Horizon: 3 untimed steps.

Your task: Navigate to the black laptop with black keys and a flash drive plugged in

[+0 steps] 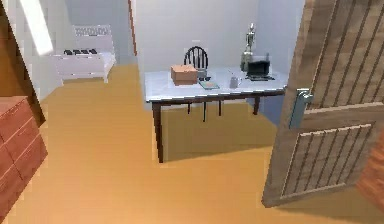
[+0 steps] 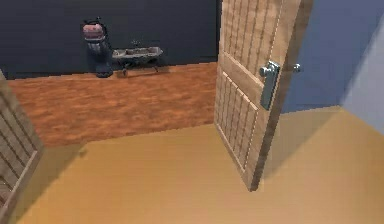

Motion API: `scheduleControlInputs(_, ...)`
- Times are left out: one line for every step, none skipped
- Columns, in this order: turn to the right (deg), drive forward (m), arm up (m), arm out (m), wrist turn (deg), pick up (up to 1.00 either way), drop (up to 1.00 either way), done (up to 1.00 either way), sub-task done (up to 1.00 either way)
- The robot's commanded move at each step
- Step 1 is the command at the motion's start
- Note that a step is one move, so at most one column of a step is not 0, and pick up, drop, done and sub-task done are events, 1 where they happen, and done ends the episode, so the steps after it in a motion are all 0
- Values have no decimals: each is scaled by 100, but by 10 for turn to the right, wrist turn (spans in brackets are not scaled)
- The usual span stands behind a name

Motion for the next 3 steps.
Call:
scheduleControlInputs(0,100,0,0,0,0,0,0,0)
scheduleControlInputs(0,10,0,0,0,0,0,0,0)
scheduleControlInputs(330,0,0,0,0,0,0,0,0)
